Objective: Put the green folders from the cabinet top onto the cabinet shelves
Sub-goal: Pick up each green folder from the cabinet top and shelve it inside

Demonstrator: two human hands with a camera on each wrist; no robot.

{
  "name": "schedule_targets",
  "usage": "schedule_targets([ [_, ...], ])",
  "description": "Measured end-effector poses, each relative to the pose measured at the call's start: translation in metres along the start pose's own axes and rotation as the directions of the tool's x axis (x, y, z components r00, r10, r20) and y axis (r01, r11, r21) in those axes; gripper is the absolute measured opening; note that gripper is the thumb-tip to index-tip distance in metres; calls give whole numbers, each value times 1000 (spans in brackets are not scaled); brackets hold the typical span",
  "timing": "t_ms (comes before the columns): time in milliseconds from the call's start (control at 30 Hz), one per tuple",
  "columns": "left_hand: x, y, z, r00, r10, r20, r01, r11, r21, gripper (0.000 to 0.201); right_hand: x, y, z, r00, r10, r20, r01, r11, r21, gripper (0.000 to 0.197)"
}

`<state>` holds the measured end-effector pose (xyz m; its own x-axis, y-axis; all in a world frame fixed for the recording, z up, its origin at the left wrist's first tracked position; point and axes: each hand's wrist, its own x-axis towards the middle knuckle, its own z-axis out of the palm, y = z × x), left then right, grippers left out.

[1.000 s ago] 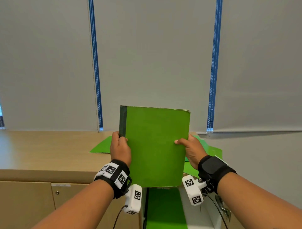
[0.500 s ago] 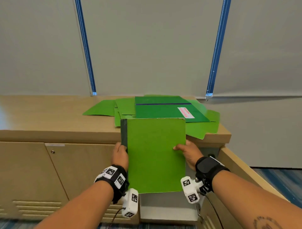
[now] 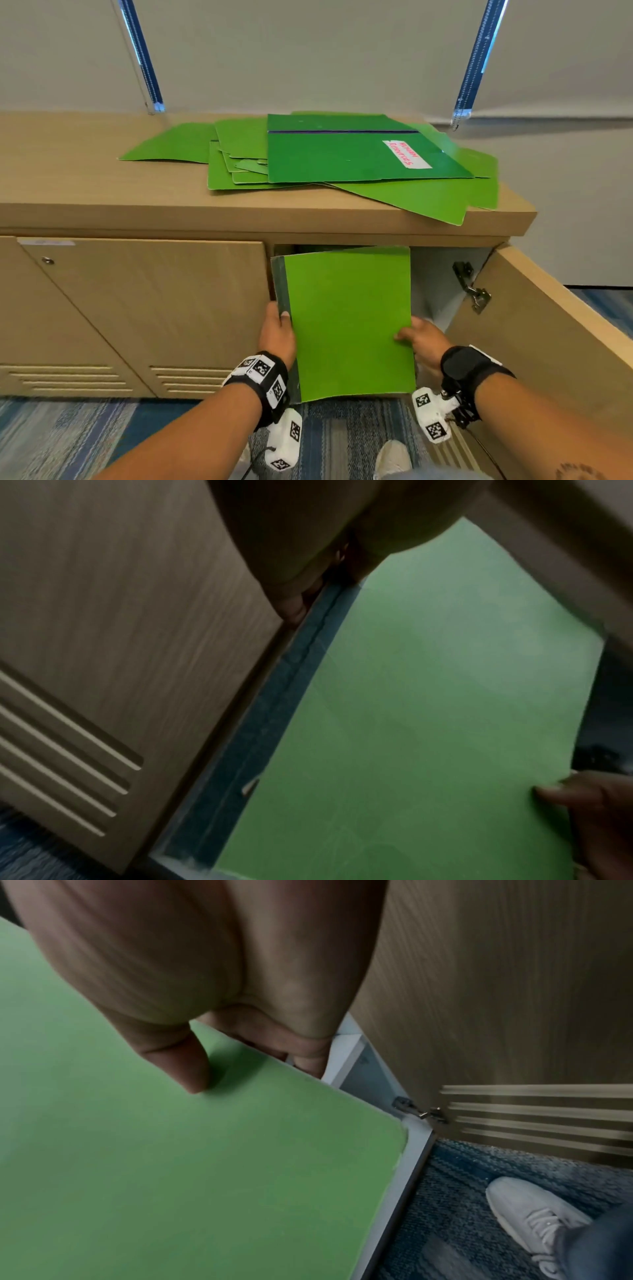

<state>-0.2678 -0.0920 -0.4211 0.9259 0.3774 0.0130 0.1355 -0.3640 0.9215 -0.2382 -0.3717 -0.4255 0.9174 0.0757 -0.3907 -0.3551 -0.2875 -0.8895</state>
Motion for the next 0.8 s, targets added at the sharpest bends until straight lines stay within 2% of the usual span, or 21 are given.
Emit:
schedule_targets([
  [100,14,-2,19,997,7,78,-7,1000,1,25,23,10,-9,997,26,-71,-24,999,27,32],
  [200,39,-8,34,989,-54,137,57,998,-20,38,55,15,-13,989,52,-137,-51,999,6,29],
  [267,52,-14,41,982,-97,163,90,995,50,44,76,15,-12,984,51,-173,-61,997,-54,28],
  [367,64,-22,45,967,-170,188,144,979,141,51,109,16,-6,972,37,-234,-56,996,-74,39],
  [433,68,-26,48,957,-210,200,173,967,188,56,126,10,0,959,14,-282,-54,989,-136,36],
  [600,63,-40,56,952,-125,280,12,928,373,65,157,-6,8,944,66,-323,-128,976,-176,40],
  [700,58,-50,57,923,-130,363,-40,904,425,73,179,-9,12,933,36,-359,-92,986,-140,43],
  [800,57,-57,59,894,-121,432,-104,881,462,76,201,-3,16,948,24,-318,-88,978,-190,49],
])
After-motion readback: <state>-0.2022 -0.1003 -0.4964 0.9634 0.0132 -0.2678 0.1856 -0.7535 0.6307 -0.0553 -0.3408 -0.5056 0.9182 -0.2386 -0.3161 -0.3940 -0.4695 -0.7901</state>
